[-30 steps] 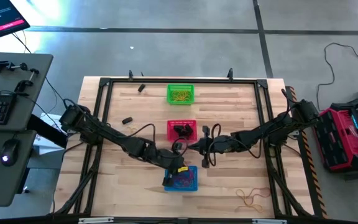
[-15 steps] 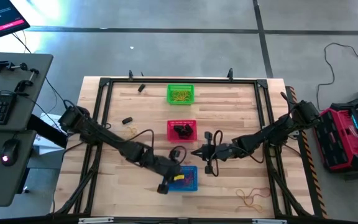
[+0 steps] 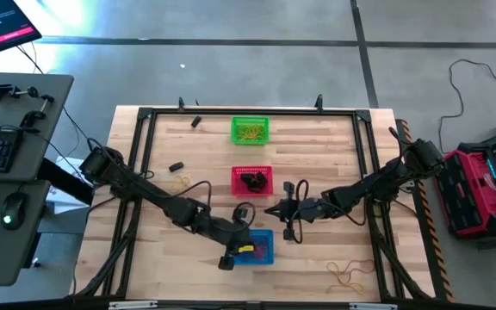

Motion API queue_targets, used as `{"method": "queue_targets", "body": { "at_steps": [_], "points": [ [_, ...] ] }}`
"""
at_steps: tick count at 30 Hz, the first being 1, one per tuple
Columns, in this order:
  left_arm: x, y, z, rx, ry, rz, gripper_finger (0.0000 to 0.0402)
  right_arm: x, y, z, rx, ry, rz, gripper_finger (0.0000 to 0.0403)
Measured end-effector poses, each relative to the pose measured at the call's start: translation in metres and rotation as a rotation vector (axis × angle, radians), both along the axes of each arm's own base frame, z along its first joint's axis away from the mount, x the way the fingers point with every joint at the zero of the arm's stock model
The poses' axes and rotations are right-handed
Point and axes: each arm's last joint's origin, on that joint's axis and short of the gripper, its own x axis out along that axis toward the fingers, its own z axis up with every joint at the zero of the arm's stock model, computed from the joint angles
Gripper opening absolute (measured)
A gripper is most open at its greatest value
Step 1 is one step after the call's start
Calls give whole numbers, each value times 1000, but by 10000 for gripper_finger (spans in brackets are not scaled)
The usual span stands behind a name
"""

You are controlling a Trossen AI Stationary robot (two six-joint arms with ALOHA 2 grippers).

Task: Sort rubber bands into baskets
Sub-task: Put the red rubber band into the blue bin

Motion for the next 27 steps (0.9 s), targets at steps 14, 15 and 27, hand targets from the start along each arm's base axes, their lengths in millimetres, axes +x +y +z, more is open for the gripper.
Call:
{"method": "queue_targets", "body": {
  "at_steps": [14, 15, 27],
  "points": [
    [9, 10, -42, 14, 189, -5, 0, -1, 0, -1, -6, 15, 0, 0],
    [9, 10, -44, 18, 201, -13, 0, -1, 0, -1, -6, 15, 0, 0],
    [1, 1, -47, 74, 229, -20, 64, -1, 0, -1, -6, 15, 0, 0]
  ]
}}
